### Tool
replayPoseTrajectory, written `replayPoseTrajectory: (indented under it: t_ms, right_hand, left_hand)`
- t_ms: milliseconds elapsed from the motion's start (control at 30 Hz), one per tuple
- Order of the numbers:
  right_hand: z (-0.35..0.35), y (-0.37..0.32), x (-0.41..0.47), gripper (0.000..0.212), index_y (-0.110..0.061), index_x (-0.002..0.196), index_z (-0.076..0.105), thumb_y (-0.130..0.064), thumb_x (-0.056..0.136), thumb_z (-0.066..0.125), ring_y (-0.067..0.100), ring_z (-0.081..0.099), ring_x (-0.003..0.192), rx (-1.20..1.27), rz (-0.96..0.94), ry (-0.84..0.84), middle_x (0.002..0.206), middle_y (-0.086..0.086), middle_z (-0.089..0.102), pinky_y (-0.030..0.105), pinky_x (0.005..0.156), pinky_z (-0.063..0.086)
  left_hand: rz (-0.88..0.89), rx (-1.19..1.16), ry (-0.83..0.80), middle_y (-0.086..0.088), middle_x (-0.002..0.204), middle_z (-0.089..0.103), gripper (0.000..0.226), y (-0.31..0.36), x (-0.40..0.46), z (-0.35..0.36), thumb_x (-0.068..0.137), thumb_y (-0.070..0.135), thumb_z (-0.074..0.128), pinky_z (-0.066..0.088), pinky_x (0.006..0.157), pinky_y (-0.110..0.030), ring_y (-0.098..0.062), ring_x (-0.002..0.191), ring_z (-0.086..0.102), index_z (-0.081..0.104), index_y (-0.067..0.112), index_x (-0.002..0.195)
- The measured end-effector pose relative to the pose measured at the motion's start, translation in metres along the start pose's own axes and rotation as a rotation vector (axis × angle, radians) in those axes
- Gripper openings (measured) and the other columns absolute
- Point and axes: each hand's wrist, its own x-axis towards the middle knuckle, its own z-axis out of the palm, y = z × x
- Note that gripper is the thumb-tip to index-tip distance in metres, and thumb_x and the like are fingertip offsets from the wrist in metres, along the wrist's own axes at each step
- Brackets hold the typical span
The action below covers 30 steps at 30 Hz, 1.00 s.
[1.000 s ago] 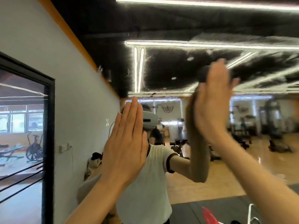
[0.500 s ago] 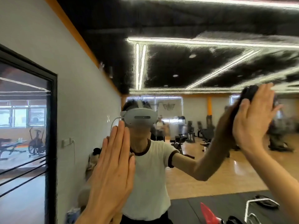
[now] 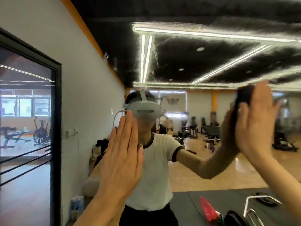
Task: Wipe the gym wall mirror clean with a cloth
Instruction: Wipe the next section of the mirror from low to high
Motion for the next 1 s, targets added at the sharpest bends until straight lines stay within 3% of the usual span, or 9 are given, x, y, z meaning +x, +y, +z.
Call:
replayPoseTrajectory:
  t_ms: [67, 133, 300, 400, 567, 667, 733, 867, 1000]
  right_hand:
    - [0.002, 0.001, -0.002, 0.062, -0.003, 0.159, 0.012, -0.021, 0.102, 0.028, 0.028, 0.008, 0.155, -0.014, 0.208, 0.062, 0.167, 0.015, 0.012, 0.055, 0.124, 0.001]
    - [0.016, -0.04, -0.008, 0.061, -0.002, 0.159, 0.014, -0.022, 0.102, 0.027, 0.028, 0.008, 0.155, 0.0, 0.221, 0.114, 0.167, 0.015, 0.012, 0.05, 0.125, -0.004]
    - [0.063, -0.171, -0.036, 0.054, -0.004, 0.155, 0.029, -0.018, 0.103, 0.036, 0.028, 0.018, 0.153, 0.105, -0.417, -0.031, 0.163, 0.015, 0.026, 0.042, 0.125, 0.0]
    - [0.054, -0.143, -0.02, 0.056, -0.004, 0.154, 0.032, -0.013, 0.101, 0.044, 0.028, 0.02, 0.152, 0.069, -0.591, -0.071, 0.162, 0.016, 0.029, 0.039, 0.124, -0.001]
    - [0.014, -0.036, -0.015, 0.056, -0.009, 0.16, 0.016, -0.024, 0.108, 0.027, 0.021, 0.004, 0.156, 0.0, -0.08, -0.013, 0.168, 0.009, 0.011, 0.048, 0.126, -0.001]
    - [0.026, -0.078, -0.014, 0.057, -0.006, 0.158, 0.022, -0.018, 0.104, 0.033, 0.027, 0.014, 0.154, 0.055, 0.039, 0.078, 0.166, 0.014, 0.02, 0.04, 0.126, 0.002]
    - [0.041, -0.126, -0.018, 0.056, -0.006, 0.154, 0.032, -0.012, 0.099, 0.042, 0.029, 0.026, 0.149, 0.09, -0.186, 0.024, 0.16, 0.016, 0.031, 0.022, 0.123, -0.002]
    - [0.054, -0.144, -0.011, 0.053, -0.008, 0.154, 0.035, -0.023, 0.103, 0.037, 0.026, 0.023, 0.151, -0.028, -0.787, -0.131, 0.162, 0.011, 0.031, 0.04, 0.125, 0.0]
    - [0.048, -0.137, 0.073, 0.054, -0.011, 0.157, 0.029, -0.03, 0.107, 0.027, 0.025, 0.019, 0.153, -0.065, -0.866, -0.153, 0.164, 0.009, 0.026, 0.044, 0.124, 0.003]
  left_hand:
    - [0.005, -0.003, 0.008, -0.015, 0.167, 0.011, 0.062, 0.0, 0.0, 0.001, 0.107, 0.033, 0.018, -0.006, 0.126, -0.031, -0.018, 0.156, -0.005, 0.014, 0.001, 0.159]
    - [0.011, -0.01, 0.017, -0.013, 0.167, 0.009, 0.063, -0.001, -0.001, 0.002, 0.105, 0.03, 0.024, -0.005, 0.126, -0.031, -0.018, 0.156, -0.005, 0.013, 0.002, 0.159]
    - [-0.034, -0.065, 0.02, -0.016, 0.166, 0.014, 0.065, -0.002, -0.002, 0.005, 0.101, 0.026, 0.035, -0.005, 0.126, -0.029, -0.014, 0.156, -0.003, 0.021, -0.003, 0.157]
    - [-0.025, -0.035, 0.007, -0.018, 0.166, 0.013, 0.064, 0.0, -0.002, 0.003, 0.102, 0.026, 0.032, -0.003, 0.126, -0.032, -0.019, 0.156, 0.0, 0.019, -0.002, 0.158]
    - [-0.011, 0.001, -0.007, -0.015, 0.168, 0.008, 0.064, 0.001, -0.002, 0.001, 0.102, 0.027, 0.027, -0.002, 0.126, -0.034, -0.024, 0.156, 0.002, 0.013, 0.002, 0.16]
    - [-0.012, 0.019, -0.017, -0.016, 0.168, 0.01, 0.064, 0.0, -0.001, 0.002, 0.102, 0.026, 0.028, -0.001, 0.126, -0.035, -0.025, 0.156, 0.004, 0.015, 0.0, 0.159]
    - [-0.013, 0.01, -0.009, -0.017, 0.168, 0.013, 0.064, 0.001, -0.001, 0.002, 0.101, 0.025, 0.03, -0.001, 0.126, -0.034, -0.025, 0.156, 0.006, 0.016, 0.0, 0.159]
    - [-0.024, -0.03, -0.006, -0.015, 0.168, 0.014, 0.065, -0.001, -0.002, 0.003, 0.102, 0.028, 0.031, 0.0, 0.126, -0.033, -0.023, 0.155, 0.008, 0.015, 0.003, 0.16]
    - [0.012, 0.019, -0.019, -0.016, 0.167, 0.014, 0.061, -0.003, -0.001, 0.002, 0.107, 0.033, 0.017, 0.006, 0.125, -0.037, -0.028, 0.154, 0.013, 0.014, 0.002, 0.16]
